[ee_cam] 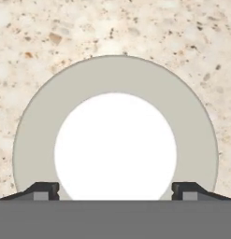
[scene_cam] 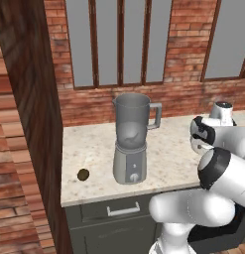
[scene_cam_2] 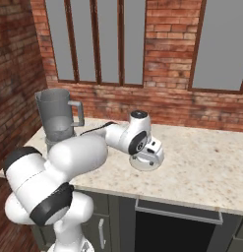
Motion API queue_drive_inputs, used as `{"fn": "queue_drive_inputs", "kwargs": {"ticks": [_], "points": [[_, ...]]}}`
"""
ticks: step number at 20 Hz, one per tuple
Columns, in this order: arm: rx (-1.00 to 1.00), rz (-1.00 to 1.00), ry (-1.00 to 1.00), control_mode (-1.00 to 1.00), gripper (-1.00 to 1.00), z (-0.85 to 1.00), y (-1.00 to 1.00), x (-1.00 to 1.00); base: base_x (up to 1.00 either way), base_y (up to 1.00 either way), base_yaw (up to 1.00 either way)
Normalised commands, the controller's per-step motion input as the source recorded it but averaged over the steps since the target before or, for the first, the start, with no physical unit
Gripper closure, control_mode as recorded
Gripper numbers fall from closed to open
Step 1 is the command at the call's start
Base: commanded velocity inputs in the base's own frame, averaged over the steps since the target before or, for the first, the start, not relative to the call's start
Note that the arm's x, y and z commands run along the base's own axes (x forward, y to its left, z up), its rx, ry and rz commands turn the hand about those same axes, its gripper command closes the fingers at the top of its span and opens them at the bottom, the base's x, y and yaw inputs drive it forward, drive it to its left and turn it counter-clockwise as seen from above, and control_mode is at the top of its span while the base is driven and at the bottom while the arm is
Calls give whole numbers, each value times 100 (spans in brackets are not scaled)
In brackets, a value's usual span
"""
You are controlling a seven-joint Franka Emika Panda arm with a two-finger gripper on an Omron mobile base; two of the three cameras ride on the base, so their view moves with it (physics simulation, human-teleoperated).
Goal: Open the blender lid, put the kiwi in the blender, close the lid, and start the blender.
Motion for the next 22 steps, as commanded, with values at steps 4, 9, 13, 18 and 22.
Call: {"fn": "queue_drive_inputs", "kwargs": {"ticks": [4,9,13,18,22], "points": [[0,0,8,-100,100,-78,-1,29,0,0,0],[0,0,6,-100,100,-54,-6,26,0,0,0],[0,0,0,-100,-100,-33,-11,5,0,0,0],[3,0,0,-100,-100,-17,-7,0,0,0,0],[0,1,0,-100,-100,-2,0,1,0,0,0]]}}
